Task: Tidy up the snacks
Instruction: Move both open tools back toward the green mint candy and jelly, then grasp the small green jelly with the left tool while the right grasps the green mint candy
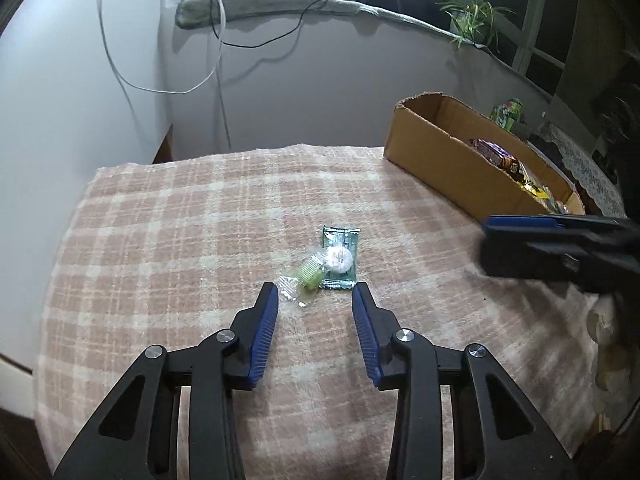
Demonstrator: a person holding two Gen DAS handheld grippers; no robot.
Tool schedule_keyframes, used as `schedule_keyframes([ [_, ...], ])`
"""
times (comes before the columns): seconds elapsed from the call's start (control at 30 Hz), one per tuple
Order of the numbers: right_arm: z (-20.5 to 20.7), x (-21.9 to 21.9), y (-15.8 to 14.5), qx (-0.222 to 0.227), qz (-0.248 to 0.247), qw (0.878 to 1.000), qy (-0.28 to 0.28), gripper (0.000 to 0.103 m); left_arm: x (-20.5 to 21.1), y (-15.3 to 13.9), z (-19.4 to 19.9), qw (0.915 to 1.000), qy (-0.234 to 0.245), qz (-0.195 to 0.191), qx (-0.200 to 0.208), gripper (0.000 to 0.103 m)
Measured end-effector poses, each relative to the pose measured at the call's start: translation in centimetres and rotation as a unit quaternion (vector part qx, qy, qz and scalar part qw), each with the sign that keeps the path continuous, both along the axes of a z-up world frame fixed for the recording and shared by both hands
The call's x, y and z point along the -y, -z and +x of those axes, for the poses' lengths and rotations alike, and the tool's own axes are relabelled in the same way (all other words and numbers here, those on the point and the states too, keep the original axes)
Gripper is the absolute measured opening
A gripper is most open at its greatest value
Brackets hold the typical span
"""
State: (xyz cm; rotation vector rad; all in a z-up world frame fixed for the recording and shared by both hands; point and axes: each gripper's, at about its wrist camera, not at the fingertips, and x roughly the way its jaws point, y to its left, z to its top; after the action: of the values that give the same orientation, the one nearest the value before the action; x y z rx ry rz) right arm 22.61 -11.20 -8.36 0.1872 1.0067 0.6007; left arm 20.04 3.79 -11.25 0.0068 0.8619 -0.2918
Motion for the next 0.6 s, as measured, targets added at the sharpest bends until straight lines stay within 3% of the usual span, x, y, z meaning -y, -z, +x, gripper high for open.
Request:
schedule_keyframes([
  [0.1, 2.0, -1.0, 1.3, -0.043, 0.017, 0.999, 0.005, 0.06, 0.0, 0.2, 0.4, 1.0, 0.006, 0.001, -0.002, 0.036],
  [0.27, 5.1, -2.7, 3.9, -0.113, 0.037, 0.993, 0.014, 0.058, 0.0, 0.6, 0.9, 0.9998, 0.017, 0.002, -0.005, 0.036],
  [0.3, 5.6, -3.0, 4.2, -0.121, 0.039, 0.992, 0.016, 0.053, 0.1, 0.6, 1.1, 0.9998, 0.02, 0.001, -0.005, 0.036],
  [0.4, 6.7, -4.0, 4.7, -0.129, 0.031, 0.991, 0.018, 0.045, 0.1, 0.9, 1.4, 0.9997, 0.025, 0.001, -0.007, 0.036],
  [0.6, 8.3, -6.4, 5.4, -0.135, -0.003, 0.991, 0.014, 0.044, 0.5, 1.3, 2.0, 0.9993, 0.036, 0.003, -0.012, 0.031],
])
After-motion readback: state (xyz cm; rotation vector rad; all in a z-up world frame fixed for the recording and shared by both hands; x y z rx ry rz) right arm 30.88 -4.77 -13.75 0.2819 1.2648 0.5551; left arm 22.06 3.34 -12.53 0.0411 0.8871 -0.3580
